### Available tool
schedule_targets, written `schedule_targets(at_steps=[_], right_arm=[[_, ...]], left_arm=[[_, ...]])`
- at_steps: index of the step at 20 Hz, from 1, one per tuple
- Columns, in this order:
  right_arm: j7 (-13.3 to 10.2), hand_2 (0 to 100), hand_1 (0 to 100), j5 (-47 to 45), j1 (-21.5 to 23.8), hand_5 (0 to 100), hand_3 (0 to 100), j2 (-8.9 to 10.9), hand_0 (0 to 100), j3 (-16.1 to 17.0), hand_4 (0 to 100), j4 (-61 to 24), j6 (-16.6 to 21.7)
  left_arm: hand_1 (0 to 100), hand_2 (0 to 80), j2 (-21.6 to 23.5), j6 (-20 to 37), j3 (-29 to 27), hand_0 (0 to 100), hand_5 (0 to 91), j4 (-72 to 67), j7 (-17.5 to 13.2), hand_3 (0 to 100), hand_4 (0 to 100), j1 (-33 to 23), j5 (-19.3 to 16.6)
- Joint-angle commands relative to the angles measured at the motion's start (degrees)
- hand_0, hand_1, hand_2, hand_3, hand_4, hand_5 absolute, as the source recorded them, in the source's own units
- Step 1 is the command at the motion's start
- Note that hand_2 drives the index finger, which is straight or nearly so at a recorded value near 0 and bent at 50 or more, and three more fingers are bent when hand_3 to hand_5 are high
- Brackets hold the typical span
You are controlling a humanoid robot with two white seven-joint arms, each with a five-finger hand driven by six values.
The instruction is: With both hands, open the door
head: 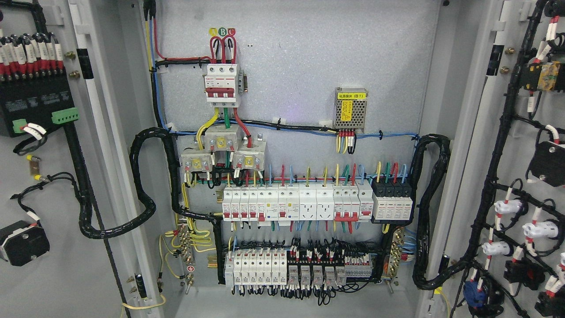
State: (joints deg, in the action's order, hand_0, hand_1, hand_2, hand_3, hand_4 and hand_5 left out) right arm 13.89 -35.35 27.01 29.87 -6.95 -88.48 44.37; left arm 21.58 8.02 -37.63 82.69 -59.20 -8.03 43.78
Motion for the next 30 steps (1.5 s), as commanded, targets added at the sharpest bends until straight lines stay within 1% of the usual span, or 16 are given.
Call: schedule_targets(at_steps=[1, 5, 8, 12, 20, 23, 25, 30], right_arm=[[0.09, 0, 0, -0.43, 0.15, 0, 0, 3.0, 22, 0.54, 0, 0.24, -0.07], [0.09, 0, 0, -0.43, 0.15, 0, 0, 2.91, 22, 0.54, 0, 1.2, -0.07], [0.09, 0, 0, -0.43, 0.06, 0, 0, 2.91, 22, 0.54, 0, 1.65, -0.07], [0.09, 0, 0, -0.43, 0.06, 0, 0, 2.65, 22, 0.71, 0, 1.82, -0.07], [0.09, 0, 0, -0.34, -0.03, 0, 0, 2.3, 22, 0.18, 0, 2.09, -0.07], [0.09, 0, 0, -0.25, -0.03, 0, 0, 1.33, 22, 0.01, 0, 2.17, -0.16], [0.09, 0, 0, -0.25, -0.03, 0, 0, 0.45, 22, 0.1, 0, 2.17, -0.16], [0.09, 0, 0, -0.34, -0.03, 0, 0, 0.27, 22, 0.71, 0, 2.26, -0.08]], left_arm=[[0, 2.7, 4.88, -0.72, -0.51, 30, 0.0, -11.41, -0.74, 3, 4, 2.93, 0.26], [0, 2.7, 5.84, -2.57, 0.01, 30, 0.0, -14.57, -1.36, 3, 4, 4.42, 0.26], [0, 2.7, 7.69, -2.66, 1.94, 30, 0.0, -16.33, -1.36, 3, 4, 6.27, 0.26], [0, 2.7, 8.22, -2.75, 2.39, 30, 0.0, -16.51, -1.36, 3, 4, 7.76, 0.26], [0, 2.7, 9.36, -3.54, 2.48, 30, 0.0, -16.51, -1.36, 3, 4, 7.94, 0.26], [0, 2.8, 9.8, -3.54, 2.48, 30, 0.0, -16.51, -1.36, 3, 4, 8.12, 0.17], [0, 2.8, 9.89, -4.15, 2.48, 30, 0.0, -16.51, -1.36, 3, 4, 9.17, 0.17], [0, 2.8, 10.59, -4.5, 2.48, 30, 0.0, -16.6, -1.36, 3, 4, 9.96, 0.17]])
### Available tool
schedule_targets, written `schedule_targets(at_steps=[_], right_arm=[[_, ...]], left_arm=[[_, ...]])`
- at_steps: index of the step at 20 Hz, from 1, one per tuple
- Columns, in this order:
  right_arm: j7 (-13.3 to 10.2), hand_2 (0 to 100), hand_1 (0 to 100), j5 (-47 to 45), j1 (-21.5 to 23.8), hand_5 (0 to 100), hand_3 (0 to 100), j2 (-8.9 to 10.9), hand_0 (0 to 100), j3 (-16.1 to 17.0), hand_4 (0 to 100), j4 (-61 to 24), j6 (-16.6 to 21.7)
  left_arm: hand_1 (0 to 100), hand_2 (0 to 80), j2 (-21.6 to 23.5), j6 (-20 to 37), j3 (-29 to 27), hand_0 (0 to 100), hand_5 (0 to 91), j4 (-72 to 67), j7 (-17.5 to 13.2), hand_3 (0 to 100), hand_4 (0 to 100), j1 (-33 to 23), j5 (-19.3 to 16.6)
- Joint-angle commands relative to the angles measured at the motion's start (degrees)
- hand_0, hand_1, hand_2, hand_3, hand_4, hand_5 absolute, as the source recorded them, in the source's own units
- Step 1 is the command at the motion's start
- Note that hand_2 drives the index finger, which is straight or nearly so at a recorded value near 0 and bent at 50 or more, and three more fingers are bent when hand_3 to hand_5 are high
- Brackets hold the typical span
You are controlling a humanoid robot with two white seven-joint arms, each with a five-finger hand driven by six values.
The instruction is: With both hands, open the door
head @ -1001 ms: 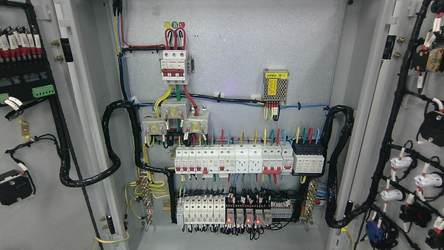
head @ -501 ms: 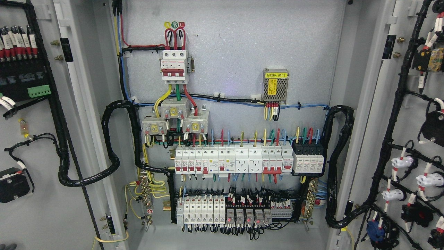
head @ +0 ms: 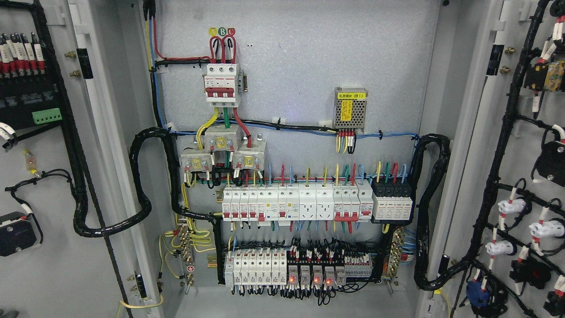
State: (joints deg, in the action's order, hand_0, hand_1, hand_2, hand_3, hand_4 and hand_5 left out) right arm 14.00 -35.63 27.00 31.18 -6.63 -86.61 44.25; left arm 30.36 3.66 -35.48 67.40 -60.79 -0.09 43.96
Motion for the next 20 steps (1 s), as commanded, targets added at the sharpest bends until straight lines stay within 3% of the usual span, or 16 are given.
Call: schedule_targets(at_steps=[1, 6, 8, 11, 16, 20], right_arm=[[-0.02, 0, 0, -0.05, -0.01, 0, 0, -1.04, 22, 0.39, 0, 0.39, 0.04], [-0.02, 0, 0, 0.3, -0.19, 0, 0, -1.21, 22, -0.66, 0, -0.23, -0.04], [-0.02, 0, 0, 0.65, -0.8, 0, 0, -2.96, 22, -2.24, 0, -0.23, -0.05], [-0.11, 0, 0, 0.83, -3.17, 0, 0, -4.02, 22, -4.53, 0, -0.49, -0.22], [-0.38, 0, 0, 5.39, -7.13, 0, 0, -9.02, 22, -5.41, 0, -0.58, -1.45], [-0.55, 0, 0, 9.26, -9.59, 0, 0, -13.95, 22, -5.33, 0, -0.58, -3.82]], left_arm=[[0, 2.8, 1.89, -0.14, 0.32, 30, 0.0, -1.4, 0.24, 3, 4, 2.28, -0.02], [0, 2.7, 2.25, -0.14, 0.41, 30, 0.0, -1.31, 0.24, 3, 4, 2.81, -0.02], [0, 2.7, 2.25, -0.14, 0.67, 30, 0.0, -1.05, 0.24, 3, 4, 3.16, -0.02], [0, 2.8, 1.63, -0.23, 1.9, 30, 0.0, -0.26, 0.24, 3, 4, 3.25, -0.1], [0, 2.8, 0.84, -0.23, 3.3, 30, 0.0, 0.27, 0.32, 3, 4, 2.9, -0.19], [0, 2.8, -5.12, -0.14, 10.59, 30, 0.0, 10.61, 1.11, 3, 4, -0.96, -0.89]])
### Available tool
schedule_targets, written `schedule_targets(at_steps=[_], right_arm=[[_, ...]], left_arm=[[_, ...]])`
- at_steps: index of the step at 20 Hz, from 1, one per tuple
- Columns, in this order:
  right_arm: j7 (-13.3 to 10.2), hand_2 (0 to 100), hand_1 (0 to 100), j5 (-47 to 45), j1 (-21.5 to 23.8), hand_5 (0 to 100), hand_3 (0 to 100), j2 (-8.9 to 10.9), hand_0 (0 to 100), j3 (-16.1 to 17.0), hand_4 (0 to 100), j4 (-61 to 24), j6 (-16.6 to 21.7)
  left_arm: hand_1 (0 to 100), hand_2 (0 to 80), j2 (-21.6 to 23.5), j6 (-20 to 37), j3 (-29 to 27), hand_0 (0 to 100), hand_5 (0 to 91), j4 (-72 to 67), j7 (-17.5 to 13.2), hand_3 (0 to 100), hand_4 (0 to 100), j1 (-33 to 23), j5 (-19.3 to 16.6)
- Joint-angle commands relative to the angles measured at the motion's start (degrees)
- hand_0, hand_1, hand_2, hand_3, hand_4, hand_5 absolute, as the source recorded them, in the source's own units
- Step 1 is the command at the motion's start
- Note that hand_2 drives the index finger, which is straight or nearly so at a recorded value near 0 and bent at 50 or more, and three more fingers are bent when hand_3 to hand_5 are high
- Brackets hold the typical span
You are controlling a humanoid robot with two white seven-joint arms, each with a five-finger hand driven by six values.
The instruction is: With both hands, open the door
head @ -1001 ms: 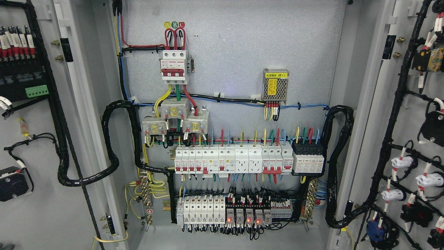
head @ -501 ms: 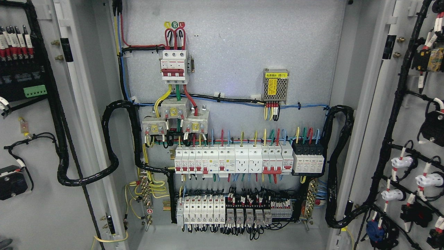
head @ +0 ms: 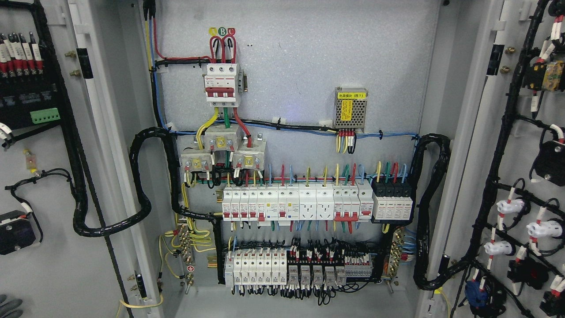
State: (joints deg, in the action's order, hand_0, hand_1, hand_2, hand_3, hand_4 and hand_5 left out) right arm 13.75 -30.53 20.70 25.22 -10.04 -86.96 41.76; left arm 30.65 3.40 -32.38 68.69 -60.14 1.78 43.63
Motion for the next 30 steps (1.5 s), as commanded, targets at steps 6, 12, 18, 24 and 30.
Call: schedule_targets(at_steps=[6, 12, 18, 24, 30], right_arm=[[-0.39, 0, 0, 5.3, -4.87, 0, 0, -11.85, 22, -1.74, 0, -0.4, -5.72], [-0.39, 0, 0, 10.84, -5.58, 0, 0, -17.03, 22, -1.3, 0, -0.66, -9.94], [-0.48, 0, 0, 13.74, -7.16, 0, 0, -21.61, 22, -1.21, 0, -0.58, -13.72], [-0.56, 0, 0, 14.62, -8.92, 0, 0, -22.23, 22, -1.56, 0, -0.31, -14.34], [-2.06, 0, 0, 14.62, -9.45, 0, 0, -22.23, 22, -2.0, 0, -0.4, -14.34]], left_arm=[[0, 2.8, -23.33, 0.11, 17.6, 30, 0.0, 24.03, 8.8, 3, 4, -7.75, -18.72], [0, 2.7, -30.56, 0.64, 30.24, 30, 0.0, 26.85, 28.28, 3, 4, -9.68, -32.37], [0, 2.7, -30.56, 1.16, 38.09, 30, 0.0, 27.12, 49.75, 3, 4, -10.39, -33.96], [0, 2.7, -30.56, 2.31, 44.07, 30, 0.0, 27.03, 50.38, 3, 4, -10.48, -34.05], [0, 2.7, -30.39, 4.77, 43.63, 30, 0.0, 26.15, 50.38, 3, 4, -11.18, -34.05]])
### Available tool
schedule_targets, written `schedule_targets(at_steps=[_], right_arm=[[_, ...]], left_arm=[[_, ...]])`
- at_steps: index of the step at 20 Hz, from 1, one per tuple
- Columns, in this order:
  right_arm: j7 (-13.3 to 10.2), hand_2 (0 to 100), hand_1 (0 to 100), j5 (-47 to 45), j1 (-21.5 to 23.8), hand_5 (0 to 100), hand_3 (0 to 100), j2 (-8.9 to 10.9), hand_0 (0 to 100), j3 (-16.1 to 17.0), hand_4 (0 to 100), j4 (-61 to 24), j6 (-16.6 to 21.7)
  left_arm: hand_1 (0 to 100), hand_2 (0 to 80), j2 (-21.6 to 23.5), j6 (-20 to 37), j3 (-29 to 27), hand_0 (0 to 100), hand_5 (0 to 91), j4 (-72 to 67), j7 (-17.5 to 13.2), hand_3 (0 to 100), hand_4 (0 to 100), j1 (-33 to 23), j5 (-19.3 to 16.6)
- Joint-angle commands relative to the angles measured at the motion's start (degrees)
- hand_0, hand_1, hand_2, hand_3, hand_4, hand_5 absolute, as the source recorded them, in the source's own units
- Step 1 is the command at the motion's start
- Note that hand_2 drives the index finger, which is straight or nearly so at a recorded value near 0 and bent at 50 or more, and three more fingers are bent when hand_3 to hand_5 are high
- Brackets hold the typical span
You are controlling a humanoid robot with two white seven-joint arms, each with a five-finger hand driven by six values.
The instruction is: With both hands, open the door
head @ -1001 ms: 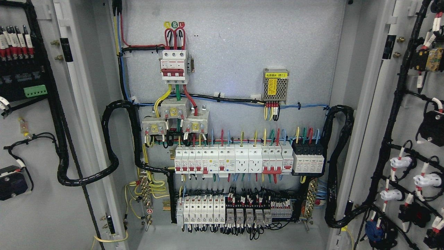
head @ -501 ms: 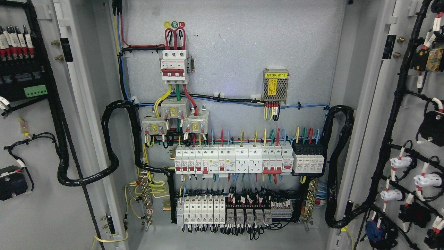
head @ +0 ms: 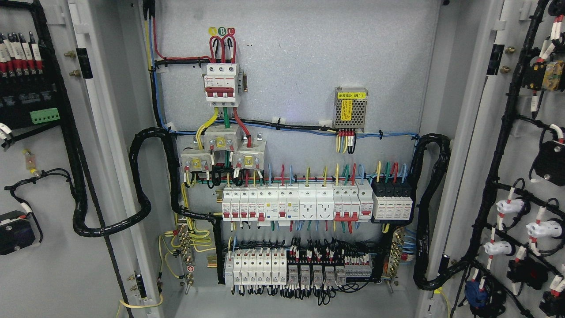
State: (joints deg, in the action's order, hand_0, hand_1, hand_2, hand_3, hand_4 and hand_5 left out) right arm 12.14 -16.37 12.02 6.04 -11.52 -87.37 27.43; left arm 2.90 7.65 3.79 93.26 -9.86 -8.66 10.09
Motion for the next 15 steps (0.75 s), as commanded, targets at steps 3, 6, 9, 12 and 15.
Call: schedule_targets(at_steps=[3, 6, 9, 12, 15], right_arm=[[-0.45, 0, 0, 0.46, -0.51, 0, 0, -2.79, 22, -0.69, 0, -0.34, -0.01], [-0.54, 0, 0, 0.38, 0.45, 0, 0, -2.26, 22, -2.1, 0, -2.53, -0.79], [-0.72, 0, 0, 0.2, 1.51, 0, 0, -2.08, 22, -2.19, 0, -4.47, -2.82], [-0.72, 0, 0, 0.11, 2.3, 0, 0, -1.56, 22, -2.1, 0, -5.0, -2.82], [-0.63, 0, 0, -0.06, 3.88, 0, 0, 0.11, 22, -2.01, 0, -6.32, -2.73]], left_arm=[[0, 2.7, -2.64, 0.52, 6.5, 30, 0.0, 1.57, 0.11, 3, 4, -0.92, -0.51], [0, 2.7, -2.64, 0.52, 4.92, 30, 0.0, 1.66, 0.19, 3, 4, -0.92, -0.51], [0, 2.7, -2.64, 0.52, 2.38, 30, 0.0, 1.66, 0.19, 3, 4, -0.92, -0.51], [0, 2.7, -2.64, 0.52, 0.35, 30, 0.0, 1.75, 0.28, 3, 4, -0.83, -0.51], [0, 2.7, -2.64, 0.52, -0.53, 30, 0.0, 1.83, 0.28, 3, 4, -0.92, -0.51]])
